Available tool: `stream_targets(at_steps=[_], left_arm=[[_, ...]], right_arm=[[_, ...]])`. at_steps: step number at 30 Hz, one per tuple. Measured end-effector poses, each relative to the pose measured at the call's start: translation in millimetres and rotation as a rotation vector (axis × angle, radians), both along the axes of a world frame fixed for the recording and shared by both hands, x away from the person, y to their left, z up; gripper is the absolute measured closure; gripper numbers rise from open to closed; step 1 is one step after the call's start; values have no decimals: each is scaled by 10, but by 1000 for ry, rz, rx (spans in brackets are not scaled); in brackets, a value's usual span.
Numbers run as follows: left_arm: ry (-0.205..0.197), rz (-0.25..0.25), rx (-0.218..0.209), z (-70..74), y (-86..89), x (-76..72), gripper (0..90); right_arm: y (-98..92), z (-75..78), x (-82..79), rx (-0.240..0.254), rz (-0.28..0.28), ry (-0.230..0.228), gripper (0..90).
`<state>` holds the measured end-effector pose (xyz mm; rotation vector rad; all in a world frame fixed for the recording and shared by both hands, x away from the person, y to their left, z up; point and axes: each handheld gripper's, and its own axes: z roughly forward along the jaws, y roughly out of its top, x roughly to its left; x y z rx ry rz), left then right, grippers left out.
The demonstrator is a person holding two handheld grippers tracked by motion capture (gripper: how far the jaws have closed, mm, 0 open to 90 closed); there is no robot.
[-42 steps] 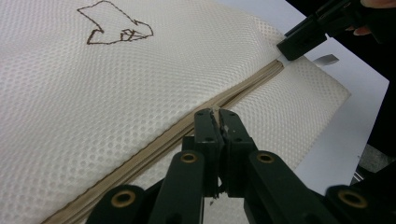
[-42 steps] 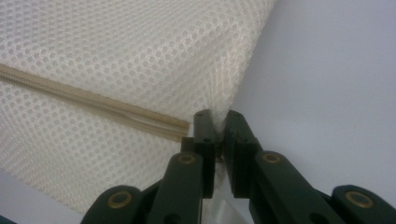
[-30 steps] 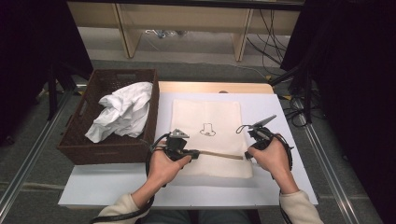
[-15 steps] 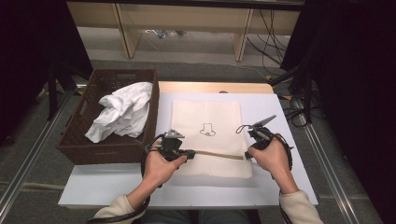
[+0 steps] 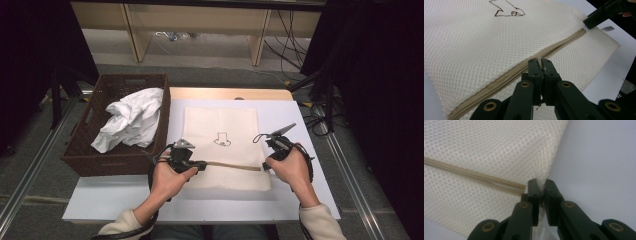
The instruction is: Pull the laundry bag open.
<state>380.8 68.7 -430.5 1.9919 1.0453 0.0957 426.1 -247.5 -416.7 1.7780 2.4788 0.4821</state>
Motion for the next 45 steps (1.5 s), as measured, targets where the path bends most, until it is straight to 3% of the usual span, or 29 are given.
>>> stream_targets(at_steps=[1,3,8,9,13,14,20,22,23,31,34,42,43,44,45], left_arm=[[2,-1,-2,0,4,1,869],[3,4,-4,1,8,-1,869],[1,-3,2,6,26,-1,869],[2,8,-10,3,14,-5,869],[1,-1,2,5,33,-5,869],[1,0,3,5,37,-6,869],[0,5,6,10,84,-7,869],[3,12,5,11,95,-12,869],[0,13,4,9,101,-11,869],[4,30,1,9,152,-20,869],[2,28,11,6,186,-20,869],[2,42,14,-5,250,-28,869],[2,41,14,-3,262,-29,869],[5,41,14,-2,269,-32,869],[5,42,14,-6,272,-35,869]], right_arm=[[-2,0,3,4,2,6,854],[38,6,-13,-3,-48,27,854],[38,6,-12,2,-39,26,854],[44,16,-20,2,-51,40,854],[54,21,-22,-2,-68,52,854],[33,8,-11,2,-44,43,854],[47,13,-17,7,-71,53,854],[12,-19,8,2,-20,3,854],[-1,-24,15,-2,-6,7,854],[6,-27,13,-6,-31,10,854],[-9,-30,18,-8,-4,-1,854],[-6,-32,17,-10,-10,-5,854],[-7,-34,18,-11,-12,-4,854],[17,-10,3,-6,-53,39,854],[3,-18,9,-7,-31,21,853]])
